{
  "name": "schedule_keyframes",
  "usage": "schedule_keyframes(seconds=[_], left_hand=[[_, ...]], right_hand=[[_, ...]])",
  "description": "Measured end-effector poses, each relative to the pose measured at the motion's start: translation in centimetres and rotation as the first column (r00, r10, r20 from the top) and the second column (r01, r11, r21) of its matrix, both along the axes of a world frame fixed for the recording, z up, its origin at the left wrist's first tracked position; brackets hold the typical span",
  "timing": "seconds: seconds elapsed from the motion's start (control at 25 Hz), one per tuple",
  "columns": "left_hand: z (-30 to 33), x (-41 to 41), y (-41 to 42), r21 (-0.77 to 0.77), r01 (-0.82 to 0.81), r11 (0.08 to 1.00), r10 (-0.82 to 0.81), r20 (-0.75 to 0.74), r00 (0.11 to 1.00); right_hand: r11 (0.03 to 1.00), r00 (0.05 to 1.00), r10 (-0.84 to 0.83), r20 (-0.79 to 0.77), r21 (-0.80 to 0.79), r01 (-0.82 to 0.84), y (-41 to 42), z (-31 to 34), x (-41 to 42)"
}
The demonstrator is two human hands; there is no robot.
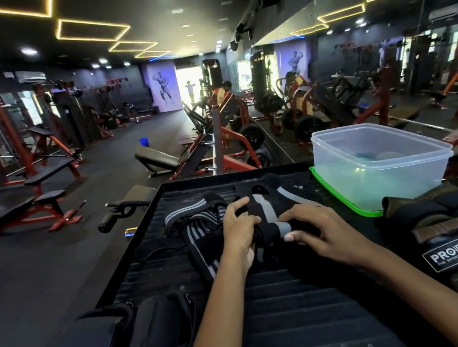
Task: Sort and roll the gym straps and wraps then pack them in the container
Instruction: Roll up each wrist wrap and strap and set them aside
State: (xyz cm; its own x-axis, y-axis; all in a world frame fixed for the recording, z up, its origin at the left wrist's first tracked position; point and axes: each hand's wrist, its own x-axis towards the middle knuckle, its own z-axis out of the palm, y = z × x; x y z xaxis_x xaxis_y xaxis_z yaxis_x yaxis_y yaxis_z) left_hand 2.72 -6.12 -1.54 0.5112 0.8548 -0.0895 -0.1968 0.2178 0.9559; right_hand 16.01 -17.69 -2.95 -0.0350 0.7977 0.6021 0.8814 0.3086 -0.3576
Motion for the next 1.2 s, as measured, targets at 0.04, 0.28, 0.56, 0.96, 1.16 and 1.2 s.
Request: schedule_keyframes(seconds=[0.04,0.28,0.56,0.96,1.16,1.2], left_hand=[[0.0,-0.1,0.0,0.053,-0.014,0.999,0.012,0.04,0.999],[-0.2,0.2,-0.5,0.314,0.025,0.949,-0.09,0.196,0.976],[-2.1,1.0,0.5,0.289,0.143,0.947,-0.104,-0.145,0.984],[-1.7,0.5,-0.7,0.721,-0.057,0.69,0.265,-0.178,0.948],[-1.7,-0.5,-3.1,0.741,-0.015,0.671,0.19,-0.153,0.97],[-1.7,-0.7,-3.5,0.733,-0.037,0.679,0.205,-0.141,0.968]], right_hand=[[1.0,1.0,0.009,-0.012,-0.013,-0.009,0.1,0.1,-0.1],[0.999,0.999,-0.027,-0.026,-0.047,0.026,-0.1,0.3,0.5],[0.981,0.997,-0.018,0.079,-0.189,0.033,-0.1,-0.5,0.8],[0.986,0.992,-0.122,-0.033,-0.12,0.117,-0.9,-0.4,1.3],[0.973,0.965,-0.228,-0.129,0.007,0.23,-0.9,-0.3,1.3],[0.973,0.962,-0.225,-0.154,0.014,0.23,-0.9,-0.3,1.1]])
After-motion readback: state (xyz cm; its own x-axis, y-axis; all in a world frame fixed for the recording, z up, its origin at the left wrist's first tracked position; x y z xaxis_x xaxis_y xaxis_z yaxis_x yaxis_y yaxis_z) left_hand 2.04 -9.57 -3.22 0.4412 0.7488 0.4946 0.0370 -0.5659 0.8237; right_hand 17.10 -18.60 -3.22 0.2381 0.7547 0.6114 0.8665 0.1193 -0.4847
